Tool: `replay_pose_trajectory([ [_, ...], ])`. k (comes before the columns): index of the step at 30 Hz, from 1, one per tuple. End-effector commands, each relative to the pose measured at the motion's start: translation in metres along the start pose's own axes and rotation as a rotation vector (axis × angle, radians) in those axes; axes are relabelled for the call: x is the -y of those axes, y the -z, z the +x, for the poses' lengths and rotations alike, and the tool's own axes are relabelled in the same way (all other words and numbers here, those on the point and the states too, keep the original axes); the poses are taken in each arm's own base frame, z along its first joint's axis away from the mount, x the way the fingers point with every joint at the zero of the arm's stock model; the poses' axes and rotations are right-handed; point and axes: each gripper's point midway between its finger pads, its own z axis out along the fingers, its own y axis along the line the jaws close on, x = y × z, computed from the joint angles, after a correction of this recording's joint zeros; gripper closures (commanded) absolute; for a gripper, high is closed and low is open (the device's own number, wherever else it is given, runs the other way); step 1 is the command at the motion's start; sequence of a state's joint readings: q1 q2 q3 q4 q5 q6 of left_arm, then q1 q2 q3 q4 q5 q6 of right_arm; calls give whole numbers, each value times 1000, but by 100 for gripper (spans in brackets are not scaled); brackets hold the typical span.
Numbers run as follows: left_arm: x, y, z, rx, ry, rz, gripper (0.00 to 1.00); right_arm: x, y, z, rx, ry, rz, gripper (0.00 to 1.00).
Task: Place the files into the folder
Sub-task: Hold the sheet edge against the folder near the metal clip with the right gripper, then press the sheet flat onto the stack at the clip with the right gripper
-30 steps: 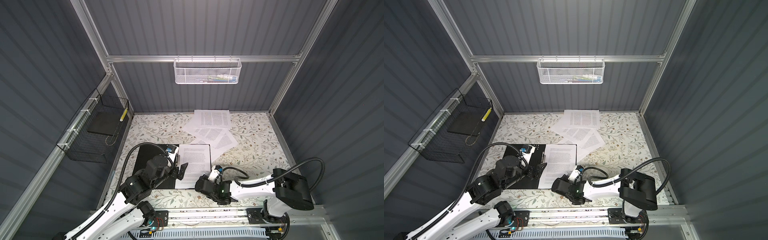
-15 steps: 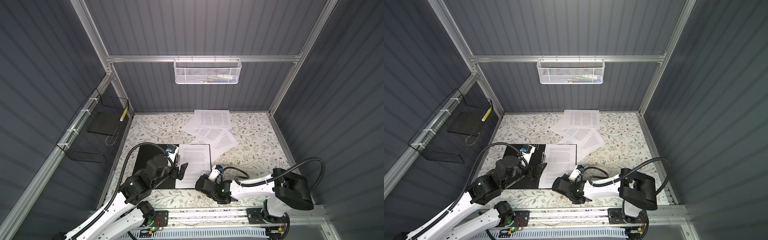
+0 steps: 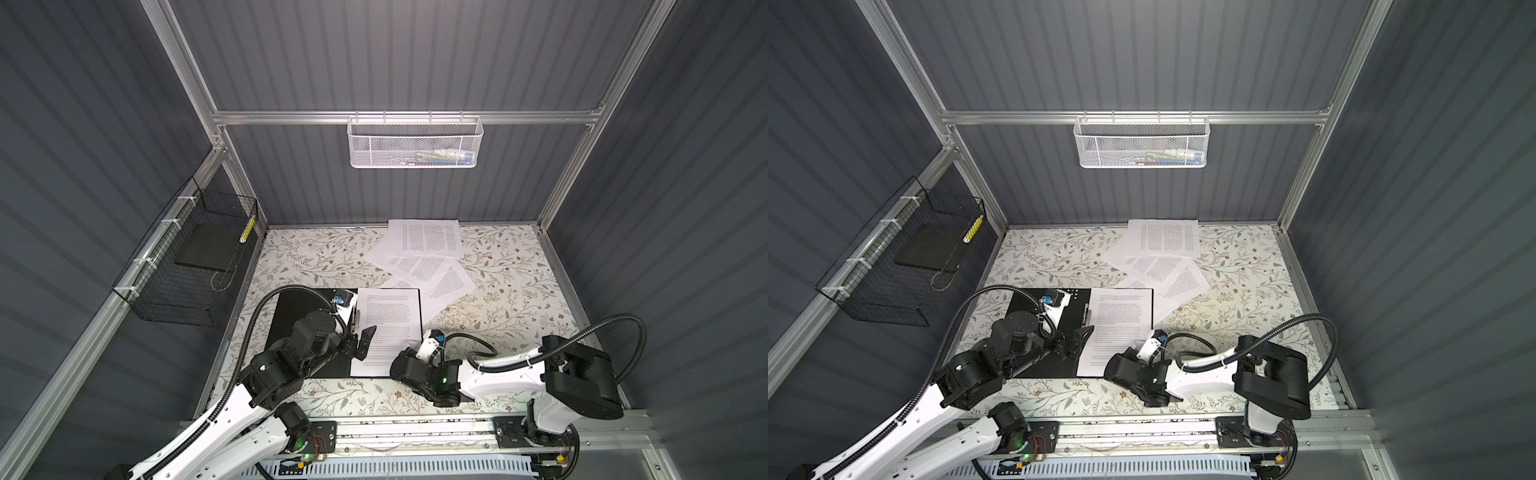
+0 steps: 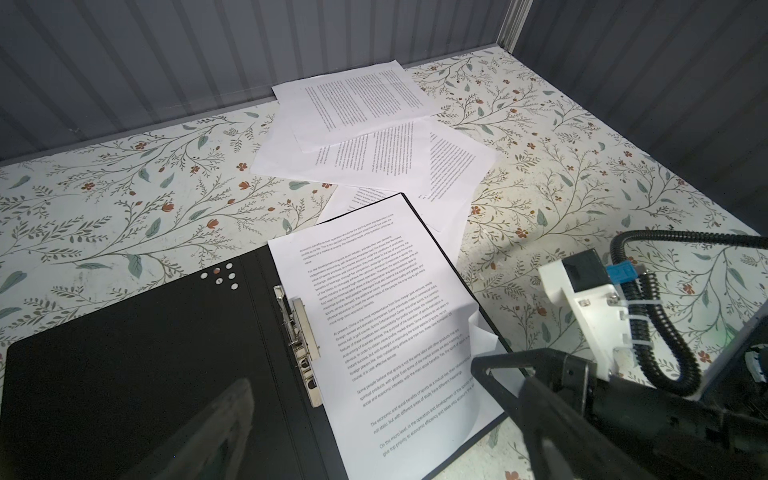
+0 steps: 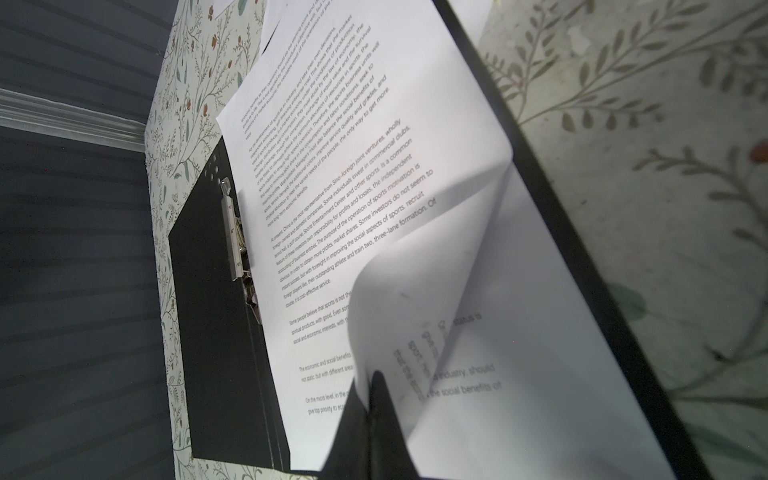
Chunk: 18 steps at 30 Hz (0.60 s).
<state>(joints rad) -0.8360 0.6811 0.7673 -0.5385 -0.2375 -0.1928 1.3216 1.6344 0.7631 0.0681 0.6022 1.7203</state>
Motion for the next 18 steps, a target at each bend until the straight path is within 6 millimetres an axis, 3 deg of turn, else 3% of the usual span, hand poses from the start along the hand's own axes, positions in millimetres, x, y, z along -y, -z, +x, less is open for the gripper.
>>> replay_pose_trajectory([
  [1,0,2,-2,1,-8,6,0,9,-5,0,6,26,19,98],
  [18,1,2,-1,0,-7,8,0,9,-7,4,-12,26,1,94],
])
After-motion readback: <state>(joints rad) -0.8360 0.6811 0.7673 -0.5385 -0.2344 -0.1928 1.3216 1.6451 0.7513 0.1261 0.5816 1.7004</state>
